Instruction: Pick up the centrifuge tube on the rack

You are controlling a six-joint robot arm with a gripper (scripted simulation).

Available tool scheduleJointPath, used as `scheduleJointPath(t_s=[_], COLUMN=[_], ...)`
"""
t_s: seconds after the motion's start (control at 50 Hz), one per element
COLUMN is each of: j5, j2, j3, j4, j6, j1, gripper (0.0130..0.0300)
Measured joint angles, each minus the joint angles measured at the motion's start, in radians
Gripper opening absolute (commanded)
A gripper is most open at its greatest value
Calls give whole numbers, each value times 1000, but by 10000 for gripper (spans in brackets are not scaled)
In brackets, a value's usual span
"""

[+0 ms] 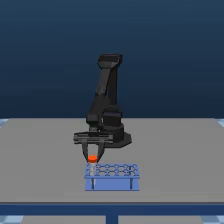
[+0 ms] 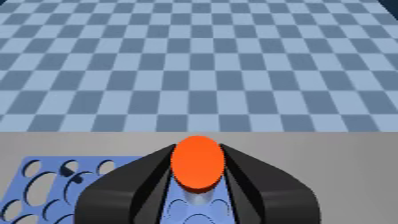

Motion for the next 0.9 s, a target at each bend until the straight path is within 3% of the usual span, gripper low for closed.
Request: scheduleJointPath(t_s=[0.48,0.9], j5=[29,63], j2=[-38,-89], j3=[-20,-53], j4=[-145,-415], j6=[141,414], j1=[0,0], gripper=[130,130])
